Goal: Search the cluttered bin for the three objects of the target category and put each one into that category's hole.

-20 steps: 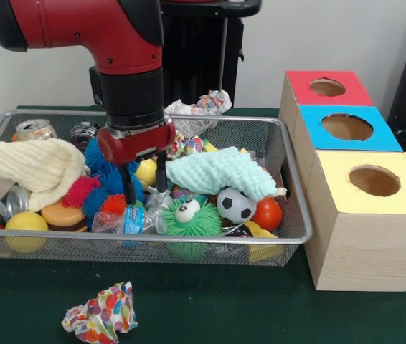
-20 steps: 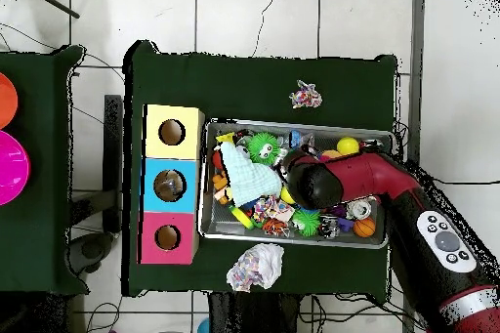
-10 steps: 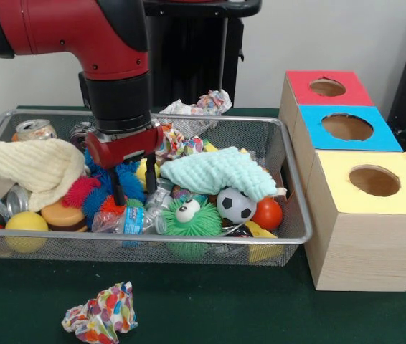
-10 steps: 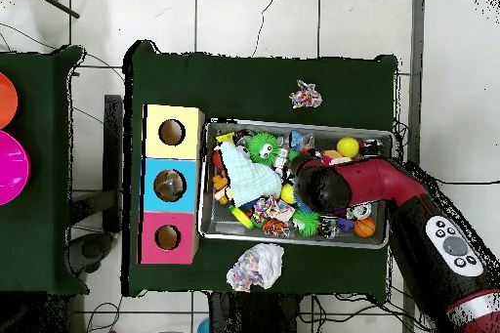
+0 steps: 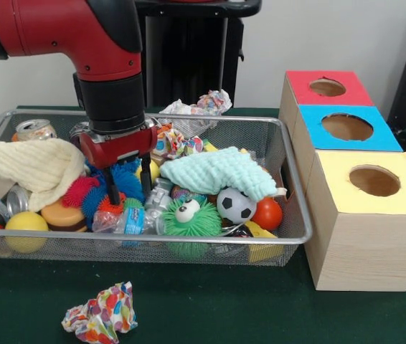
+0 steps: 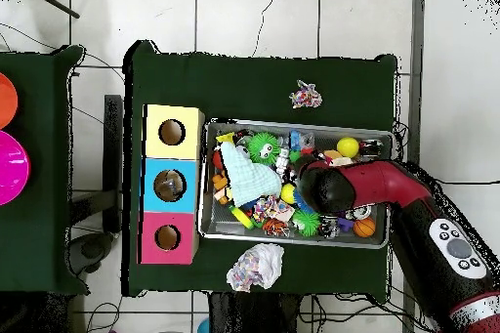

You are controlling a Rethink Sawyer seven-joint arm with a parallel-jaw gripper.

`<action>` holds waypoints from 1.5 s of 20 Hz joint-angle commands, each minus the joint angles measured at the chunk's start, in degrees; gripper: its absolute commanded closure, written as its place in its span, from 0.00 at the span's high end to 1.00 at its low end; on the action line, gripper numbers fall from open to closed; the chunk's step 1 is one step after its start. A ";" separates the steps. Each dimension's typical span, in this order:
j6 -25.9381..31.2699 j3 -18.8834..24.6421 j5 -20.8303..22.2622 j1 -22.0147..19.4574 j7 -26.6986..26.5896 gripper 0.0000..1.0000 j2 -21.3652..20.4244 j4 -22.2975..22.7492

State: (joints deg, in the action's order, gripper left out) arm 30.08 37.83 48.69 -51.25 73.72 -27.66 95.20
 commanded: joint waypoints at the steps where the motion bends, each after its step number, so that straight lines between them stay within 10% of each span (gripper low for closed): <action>1: -0.53 1.14 2.52 1.07 -6.16 1.00 1.37 -1.15; 30: 5.38 2.78 -1.48 1.18 -10.22 1.00 2.07 -5.65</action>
State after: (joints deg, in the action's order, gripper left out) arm 30.09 37.86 47.80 -50.53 73.72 -27.66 94.54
